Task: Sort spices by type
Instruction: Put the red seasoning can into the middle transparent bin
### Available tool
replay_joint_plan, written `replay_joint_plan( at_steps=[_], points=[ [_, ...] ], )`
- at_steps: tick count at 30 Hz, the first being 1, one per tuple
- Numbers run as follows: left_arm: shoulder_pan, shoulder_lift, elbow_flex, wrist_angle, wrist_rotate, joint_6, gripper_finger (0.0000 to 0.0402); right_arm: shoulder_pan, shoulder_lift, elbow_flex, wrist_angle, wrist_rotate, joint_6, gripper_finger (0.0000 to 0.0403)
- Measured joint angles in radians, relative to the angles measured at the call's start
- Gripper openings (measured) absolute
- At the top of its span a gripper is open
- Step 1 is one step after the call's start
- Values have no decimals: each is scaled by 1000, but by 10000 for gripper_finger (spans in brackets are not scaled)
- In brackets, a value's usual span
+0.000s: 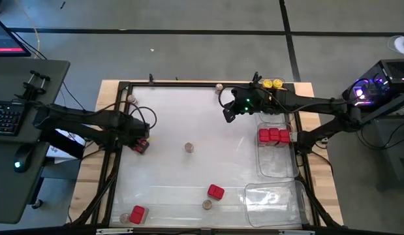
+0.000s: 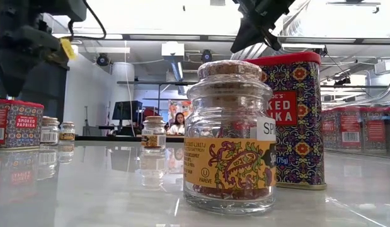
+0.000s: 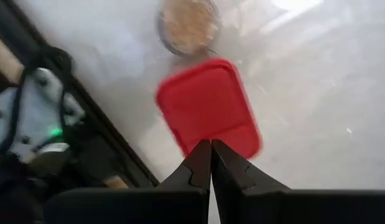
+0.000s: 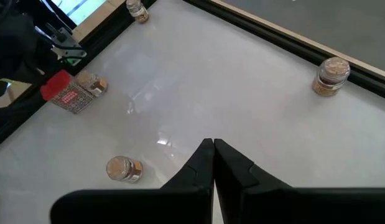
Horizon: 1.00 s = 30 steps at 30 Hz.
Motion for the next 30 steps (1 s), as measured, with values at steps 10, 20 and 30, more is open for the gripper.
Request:
replay_joint_plan(
  at_steps=[10,20,30],
  points=[
    [26,14,-33,73,-4,13,0,0,0,0,6,-16,30,0],
    [109,180,-30,564,-29,155,0,0,0,0,5,-50,53,0],
    [319,531,69,1116,-15,367,0,8,0,0,57,-103,57,0]
  ],
)
